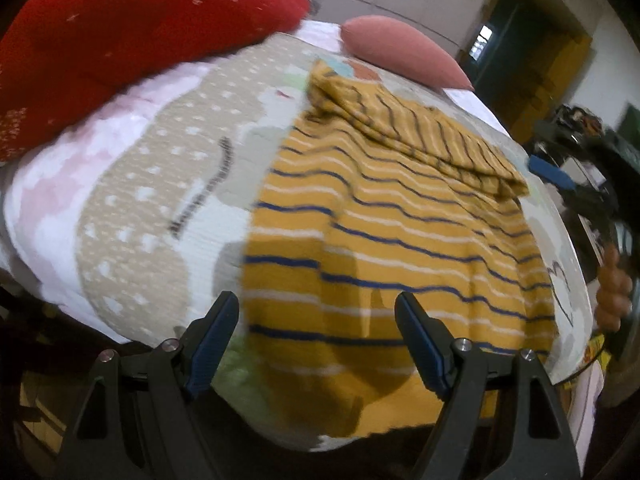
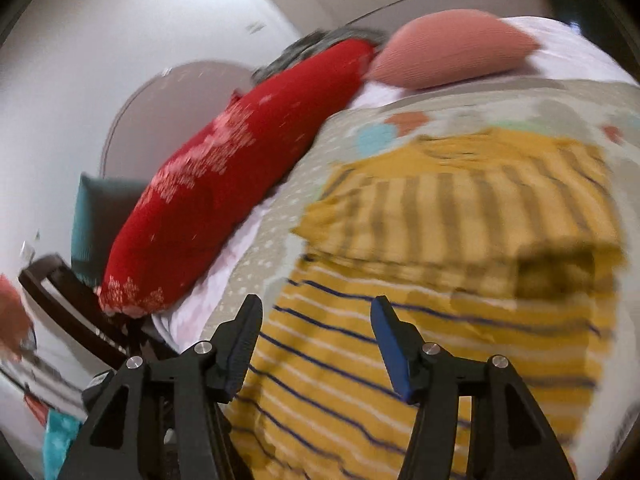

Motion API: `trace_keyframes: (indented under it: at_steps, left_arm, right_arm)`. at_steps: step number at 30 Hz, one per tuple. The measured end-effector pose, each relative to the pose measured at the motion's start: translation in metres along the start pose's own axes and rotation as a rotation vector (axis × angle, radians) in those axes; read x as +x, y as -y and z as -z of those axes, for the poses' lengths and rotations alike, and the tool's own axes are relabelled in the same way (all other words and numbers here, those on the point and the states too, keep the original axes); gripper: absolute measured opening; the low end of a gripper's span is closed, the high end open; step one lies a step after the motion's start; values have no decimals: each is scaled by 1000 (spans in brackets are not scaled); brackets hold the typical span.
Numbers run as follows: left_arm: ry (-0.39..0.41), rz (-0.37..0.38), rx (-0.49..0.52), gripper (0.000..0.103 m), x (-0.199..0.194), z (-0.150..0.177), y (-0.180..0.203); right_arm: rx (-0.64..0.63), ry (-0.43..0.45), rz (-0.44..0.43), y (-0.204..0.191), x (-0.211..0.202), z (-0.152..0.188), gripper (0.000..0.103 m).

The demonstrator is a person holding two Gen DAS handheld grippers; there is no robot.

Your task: Fold small clothes

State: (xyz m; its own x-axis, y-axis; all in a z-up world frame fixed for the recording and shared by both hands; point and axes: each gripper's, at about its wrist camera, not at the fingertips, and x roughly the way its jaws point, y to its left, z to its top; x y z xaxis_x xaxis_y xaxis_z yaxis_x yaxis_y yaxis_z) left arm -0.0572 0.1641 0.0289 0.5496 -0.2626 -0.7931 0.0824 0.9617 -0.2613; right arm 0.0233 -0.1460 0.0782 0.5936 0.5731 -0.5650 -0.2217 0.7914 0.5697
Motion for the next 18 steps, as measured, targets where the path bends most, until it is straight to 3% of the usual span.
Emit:
trace_keyframes:
  at_steps: [3, 7, 18]
  left_arm:
    - [7, 7, 39, 79, -4, 5, 21]
    - [5, 8, 84, 79, -8, 12, 45]
    - [-10, -19, 133, 79, -11, 20, 85]
  right_arm:
    - [59, 81, 58, 28, -47, 22, 65]
    - [177, 146, 50, 64, -86, 46, 67]
    - [304, 160, 27, 108, -109, 89, 67]
